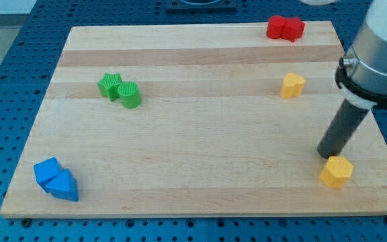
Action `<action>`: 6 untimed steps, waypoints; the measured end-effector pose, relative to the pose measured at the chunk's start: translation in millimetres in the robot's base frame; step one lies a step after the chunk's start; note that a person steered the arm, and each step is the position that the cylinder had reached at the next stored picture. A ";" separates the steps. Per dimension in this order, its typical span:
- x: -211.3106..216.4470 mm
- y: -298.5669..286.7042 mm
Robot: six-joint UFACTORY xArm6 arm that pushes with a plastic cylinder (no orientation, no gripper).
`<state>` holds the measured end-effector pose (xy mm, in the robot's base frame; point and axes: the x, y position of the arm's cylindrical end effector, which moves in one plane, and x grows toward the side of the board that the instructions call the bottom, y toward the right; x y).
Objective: Move the heart towards the hexagon
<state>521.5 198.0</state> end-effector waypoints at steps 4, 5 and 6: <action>-151.3 -56.0; -91.7 -69.3; -73.4 -66.5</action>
<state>448.0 131.5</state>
